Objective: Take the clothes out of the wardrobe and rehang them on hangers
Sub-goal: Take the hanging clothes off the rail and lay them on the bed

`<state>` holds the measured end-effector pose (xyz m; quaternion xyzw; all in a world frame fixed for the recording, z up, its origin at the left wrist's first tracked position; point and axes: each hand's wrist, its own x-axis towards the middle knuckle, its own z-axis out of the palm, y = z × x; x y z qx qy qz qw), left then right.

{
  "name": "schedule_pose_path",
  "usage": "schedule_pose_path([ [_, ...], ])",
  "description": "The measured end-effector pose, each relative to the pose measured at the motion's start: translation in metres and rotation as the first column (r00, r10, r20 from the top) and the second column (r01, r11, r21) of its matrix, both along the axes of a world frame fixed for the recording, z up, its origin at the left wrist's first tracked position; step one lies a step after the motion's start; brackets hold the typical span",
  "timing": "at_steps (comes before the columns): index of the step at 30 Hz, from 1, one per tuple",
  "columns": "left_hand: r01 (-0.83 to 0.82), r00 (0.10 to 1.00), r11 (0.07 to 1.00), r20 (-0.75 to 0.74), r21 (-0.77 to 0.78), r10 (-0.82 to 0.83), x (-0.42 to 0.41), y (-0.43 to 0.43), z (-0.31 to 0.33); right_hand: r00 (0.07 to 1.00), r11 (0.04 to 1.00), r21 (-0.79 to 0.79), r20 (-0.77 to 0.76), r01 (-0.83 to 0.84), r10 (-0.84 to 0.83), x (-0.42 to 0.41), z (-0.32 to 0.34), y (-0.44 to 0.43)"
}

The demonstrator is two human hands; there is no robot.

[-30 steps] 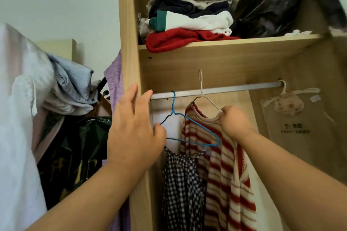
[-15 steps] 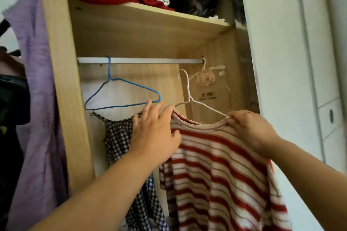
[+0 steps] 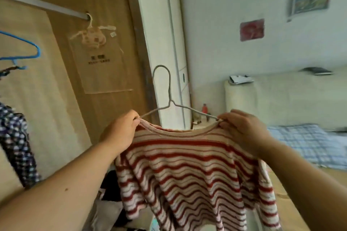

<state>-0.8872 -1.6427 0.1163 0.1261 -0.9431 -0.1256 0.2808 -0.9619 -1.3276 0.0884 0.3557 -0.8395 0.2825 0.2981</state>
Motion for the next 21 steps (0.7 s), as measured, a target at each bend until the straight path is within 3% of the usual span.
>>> schedule_pose_path([
  [4,0.245,0.965,0.969,-0.101,0.016,-0.242,0.012,0.044,-0.039,0.942,0.959,-0.085,0.225,0.272,-0.247,0.053,-0.040,0.047],
  [8,0.411,0.909,0.911,-0.090,0.029,-0.407,0.027,0.097,-0.074,0.788,0.851,0.044,0.353,0.524,-0.504,0.116,-0.082,0.097],
  [14,0.616,0.787,0.788,0.030,0.005,-0.616,0.055,0.187,-0.114,0.578,0.714,0.165,0.477,0.680,-0.662,0.225,-0.136,0.172],
  [21,0.838,0.518,0.541,0.210,0.067,-0.829,0.073,0.334,-0.169,0.269,0.525,0.315,0.591,0.791,-0.760,0.341,-0.183,0.279],
])
